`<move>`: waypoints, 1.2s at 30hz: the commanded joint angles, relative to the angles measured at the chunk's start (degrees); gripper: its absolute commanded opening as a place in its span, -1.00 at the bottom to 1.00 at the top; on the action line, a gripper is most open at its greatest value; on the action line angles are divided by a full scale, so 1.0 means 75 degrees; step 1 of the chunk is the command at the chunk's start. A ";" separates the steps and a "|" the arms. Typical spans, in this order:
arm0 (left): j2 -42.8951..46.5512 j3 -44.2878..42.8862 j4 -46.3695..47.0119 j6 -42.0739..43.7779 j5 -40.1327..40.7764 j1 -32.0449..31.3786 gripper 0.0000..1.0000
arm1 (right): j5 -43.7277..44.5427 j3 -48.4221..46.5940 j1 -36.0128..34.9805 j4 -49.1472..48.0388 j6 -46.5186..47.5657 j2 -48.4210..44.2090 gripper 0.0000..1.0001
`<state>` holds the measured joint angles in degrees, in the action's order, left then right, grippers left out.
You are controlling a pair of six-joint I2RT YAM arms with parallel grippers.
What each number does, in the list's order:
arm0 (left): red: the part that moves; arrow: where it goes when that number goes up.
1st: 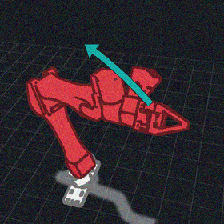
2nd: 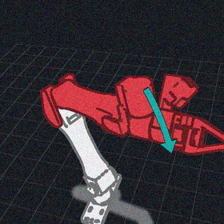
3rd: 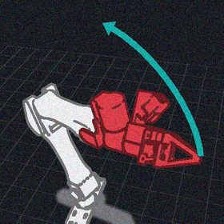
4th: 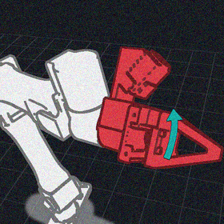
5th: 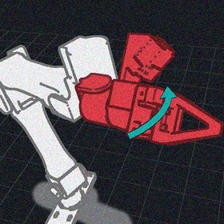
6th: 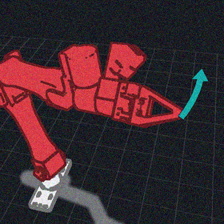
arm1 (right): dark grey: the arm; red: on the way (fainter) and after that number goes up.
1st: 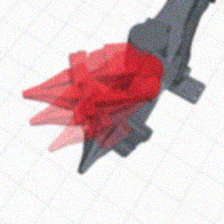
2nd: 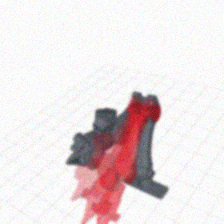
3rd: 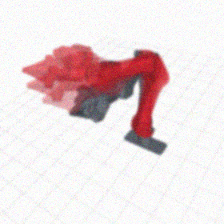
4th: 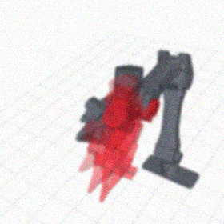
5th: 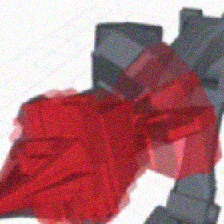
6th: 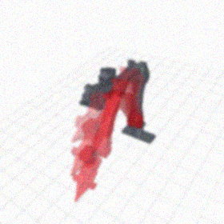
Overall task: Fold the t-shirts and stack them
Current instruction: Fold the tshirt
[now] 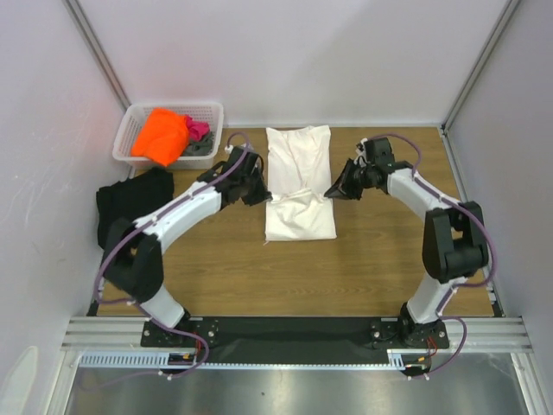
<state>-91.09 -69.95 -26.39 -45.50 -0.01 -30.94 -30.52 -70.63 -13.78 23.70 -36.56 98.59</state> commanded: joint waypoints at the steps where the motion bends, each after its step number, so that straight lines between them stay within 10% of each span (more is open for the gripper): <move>1: -0.0814 -0.0984 0.0074 0.0616 -0.0443 0.0281 -0.99 | -0.0500 -0.1137 0.0173 -0.0032 0.0432 0.0694 -1.00; 29: -0.4038 -0.3493 -0.0113 0.1378 -0.1581 0.1125 -0.97 | -0.1075 -0.3578 0.0736 0.0472 0.0819 0.3683 -0.88; 36: -0.3805 -0.4570 -0.0664 0.2068 -0.1159 0.1195 0.40 | -0.0993 -0.4539 0.0748 0.1186 0.1264 0.3344 0.21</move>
<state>-121.73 -98.06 -30.72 -33.32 -10.33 -22.79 -37.80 -99.15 -8.40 30.22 -29.76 126.10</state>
